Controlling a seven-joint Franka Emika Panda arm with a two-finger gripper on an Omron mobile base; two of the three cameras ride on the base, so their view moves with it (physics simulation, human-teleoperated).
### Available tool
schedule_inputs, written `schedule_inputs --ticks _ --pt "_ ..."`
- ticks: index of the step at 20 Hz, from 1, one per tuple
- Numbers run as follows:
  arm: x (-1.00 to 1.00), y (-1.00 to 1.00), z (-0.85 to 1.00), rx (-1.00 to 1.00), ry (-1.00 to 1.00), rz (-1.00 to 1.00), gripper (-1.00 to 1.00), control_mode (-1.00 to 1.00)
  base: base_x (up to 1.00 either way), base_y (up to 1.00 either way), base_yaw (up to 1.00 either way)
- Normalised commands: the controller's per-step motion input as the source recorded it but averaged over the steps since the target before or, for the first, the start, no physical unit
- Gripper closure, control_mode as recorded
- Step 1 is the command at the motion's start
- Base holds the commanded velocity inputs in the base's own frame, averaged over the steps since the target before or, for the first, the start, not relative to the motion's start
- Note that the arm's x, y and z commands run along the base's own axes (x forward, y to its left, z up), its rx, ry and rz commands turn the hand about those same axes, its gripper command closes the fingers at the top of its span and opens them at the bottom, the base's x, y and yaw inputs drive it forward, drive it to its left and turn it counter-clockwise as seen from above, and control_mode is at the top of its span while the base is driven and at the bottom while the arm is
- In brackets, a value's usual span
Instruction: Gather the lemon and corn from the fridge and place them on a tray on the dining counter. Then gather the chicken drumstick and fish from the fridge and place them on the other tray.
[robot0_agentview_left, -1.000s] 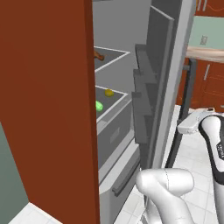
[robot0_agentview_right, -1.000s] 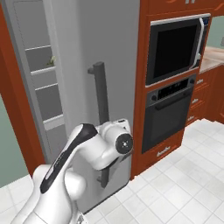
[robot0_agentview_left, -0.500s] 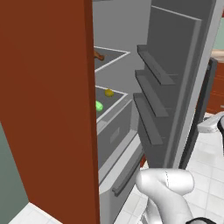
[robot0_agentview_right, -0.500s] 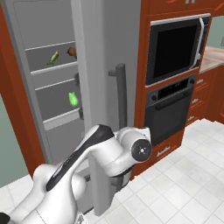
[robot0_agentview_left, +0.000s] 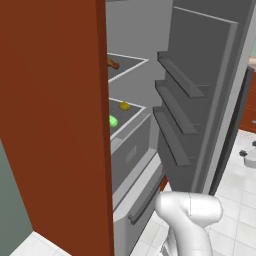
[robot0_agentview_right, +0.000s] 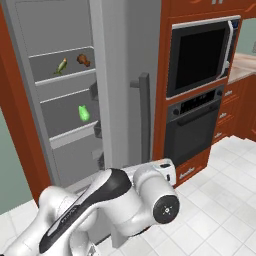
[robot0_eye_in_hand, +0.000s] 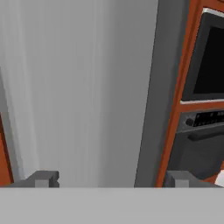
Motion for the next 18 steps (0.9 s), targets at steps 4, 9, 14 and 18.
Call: schedule_inputs --ticks 4,9,14,18 --pt "-0.45 0.45 0.34 -0.10 -0.13 -0.08 -1.00 -1.00 0.00 0.00 0.00" --pt "-0.17 0.49 0.53 -0.12 -0.06 -0.03 -1.00 -1.00 0.00 0.00 0.00" --pt "-0.05 0.53 0.54 -0.12 -0.04 -0.01 -1.00 -1.00 0.00 0.00 0.00" --pt "0.00 0.67 0.32 -0.14 -0.01 -0.03 -1.00 -1.00 0.00 0.00 0.00"
